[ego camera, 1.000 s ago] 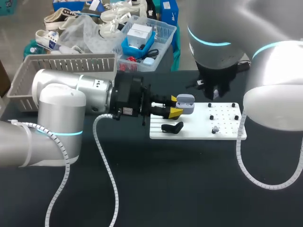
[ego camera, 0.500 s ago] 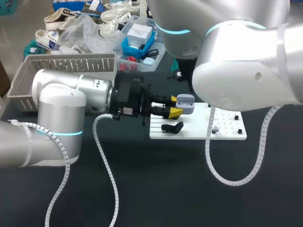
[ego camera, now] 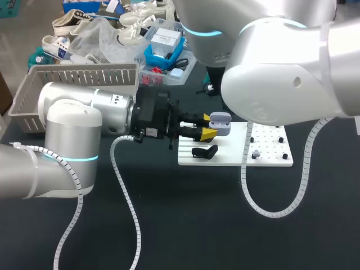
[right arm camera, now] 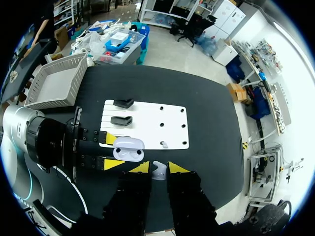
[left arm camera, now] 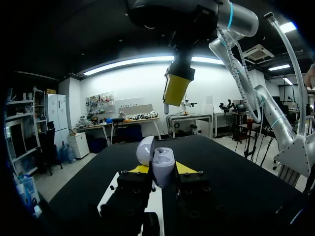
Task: Pick up each earbud case from the left stands, insert the matching earbuds, close the lid, and place the case in the box.
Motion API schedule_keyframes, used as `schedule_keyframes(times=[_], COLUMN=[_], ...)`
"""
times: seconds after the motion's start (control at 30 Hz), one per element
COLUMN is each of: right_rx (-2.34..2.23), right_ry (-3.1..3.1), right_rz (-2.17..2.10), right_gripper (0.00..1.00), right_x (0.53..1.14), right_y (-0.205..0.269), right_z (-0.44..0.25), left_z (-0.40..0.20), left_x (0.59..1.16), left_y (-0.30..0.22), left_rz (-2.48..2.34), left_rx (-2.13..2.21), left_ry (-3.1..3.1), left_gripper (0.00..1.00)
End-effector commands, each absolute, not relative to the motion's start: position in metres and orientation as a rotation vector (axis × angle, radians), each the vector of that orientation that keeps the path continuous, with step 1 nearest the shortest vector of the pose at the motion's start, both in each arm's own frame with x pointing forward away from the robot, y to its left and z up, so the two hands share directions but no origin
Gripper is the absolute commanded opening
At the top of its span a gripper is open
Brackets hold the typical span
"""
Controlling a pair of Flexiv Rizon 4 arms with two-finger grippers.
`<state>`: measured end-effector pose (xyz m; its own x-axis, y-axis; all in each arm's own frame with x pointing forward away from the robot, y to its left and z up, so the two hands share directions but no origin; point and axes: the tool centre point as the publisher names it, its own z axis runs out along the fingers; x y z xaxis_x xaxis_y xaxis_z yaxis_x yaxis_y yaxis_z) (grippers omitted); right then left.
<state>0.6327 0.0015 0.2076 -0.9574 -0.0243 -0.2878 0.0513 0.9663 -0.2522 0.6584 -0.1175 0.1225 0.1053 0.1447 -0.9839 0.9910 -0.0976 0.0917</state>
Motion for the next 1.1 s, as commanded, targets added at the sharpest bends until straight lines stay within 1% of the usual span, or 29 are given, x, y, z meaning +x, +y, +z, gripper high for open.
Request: schedule_keyframes(times=[0.03,0.3,0.63,1.1], right_rx=[0.021,0.065,0.353,0.364], right_ry=[2.818,2.842,2.913,2.838], right_rz=[-0.369,-0.373,-0.394,-0.343], right_gripper=[0.0,0.0,0.0,0.0], right_x=[0.63,0.629,0.628,0.623], right_y=[0.0,0.007,0.018,0.024], right_z=[0.207,0.206,0.21,0.195], left_z=[0.122,0.122,0.122,0.122], left_x=[0.659,0.659,0.659,0.659], left_y=[-0.118,-0.118,-0.118,-0.118], left_rz=[-1.126,-1.126,-1.126,-1.126], left_rx=[1.433,1.433,1.433,1.433], left_ry=[1.197,1.197,1.197,1.197], left_gripper=[0.0,0.0,0.0,0.0])
